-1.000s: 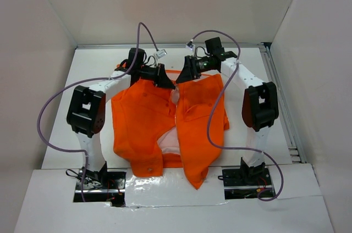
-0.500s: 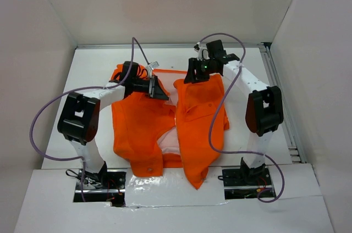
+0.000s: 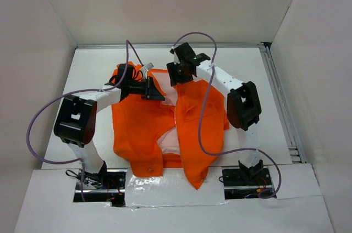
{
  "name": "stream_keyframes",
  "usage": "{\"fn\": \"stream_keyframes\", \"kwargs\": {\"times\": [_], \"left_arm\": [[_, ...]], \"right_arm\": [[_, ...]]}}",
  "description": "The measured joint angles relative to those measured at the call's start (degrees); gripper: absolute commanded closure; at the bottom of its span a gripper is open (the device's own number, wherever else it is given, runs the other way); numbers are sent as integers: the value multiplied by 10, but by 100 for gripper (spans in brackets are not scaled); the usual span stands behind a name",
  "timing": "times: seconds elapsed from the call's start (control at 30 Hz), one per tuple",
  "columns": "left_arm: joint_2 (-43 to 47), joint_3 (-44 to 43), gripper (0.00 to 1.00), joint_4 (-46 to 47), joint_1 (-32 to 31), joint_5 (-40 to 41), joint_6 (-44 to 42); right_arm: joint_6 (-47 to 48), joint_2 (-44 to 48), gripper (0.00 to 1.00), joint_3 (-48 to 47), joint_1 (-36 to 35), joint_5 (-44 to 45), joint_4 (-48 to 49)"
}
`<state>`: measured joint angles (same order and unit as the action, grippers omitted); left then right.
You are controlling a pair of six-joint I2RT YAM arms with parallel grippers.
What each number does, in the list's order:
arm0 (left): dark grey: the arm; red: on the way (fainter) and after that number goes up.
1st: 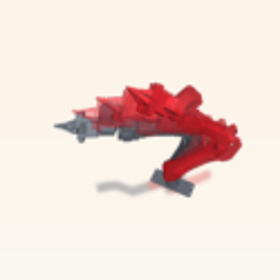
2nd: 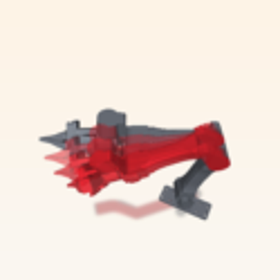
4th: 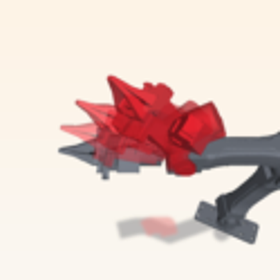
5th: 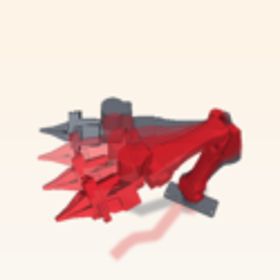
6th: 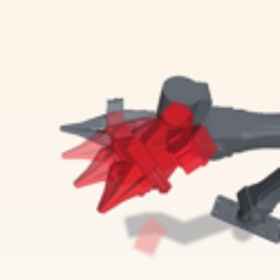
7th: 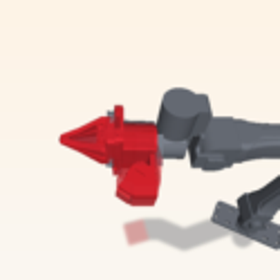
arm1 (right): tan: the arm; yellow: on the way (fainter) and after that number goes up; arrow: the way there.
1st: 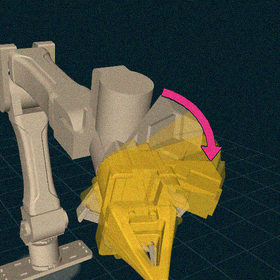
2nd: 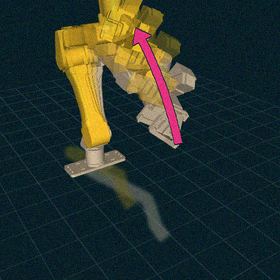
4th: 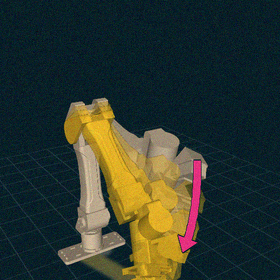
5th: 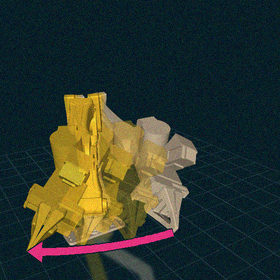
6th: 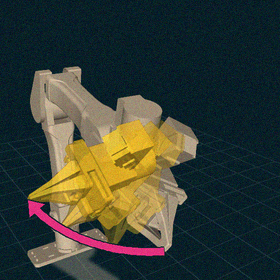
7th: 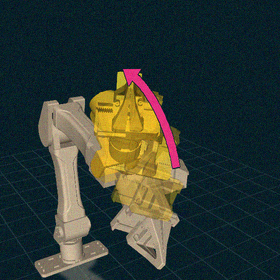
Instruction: Zip up the jacket
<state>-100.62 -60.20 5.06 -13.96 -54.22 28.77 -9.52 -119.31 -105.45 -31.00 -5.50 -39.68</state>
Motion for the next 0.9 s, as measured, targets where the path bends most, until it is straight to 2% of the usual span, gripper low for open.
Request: {"fn": "stream_keyframes", "kwargs": {"times": [0.23,0.7,0.8,0.83,0.9], "left_arm": [[0,3,100,2,0,0,-2],[0,3,100,-3,0,0,-16],[0,3,100,-4,1,0,-16],[0,3,100,-4,2,0,-16],[0,3,100,-4,3,0,-17]], "right_arm": [[2,-56,36,-26,-13,67,-24],[28,-147,37,-78,-45,125,-25],[30,-149,41,-78,-52,126,-24],[30,-150,52,-78,-53,128,-23],[30,-151,63,-78,-55,134,-23]]}}
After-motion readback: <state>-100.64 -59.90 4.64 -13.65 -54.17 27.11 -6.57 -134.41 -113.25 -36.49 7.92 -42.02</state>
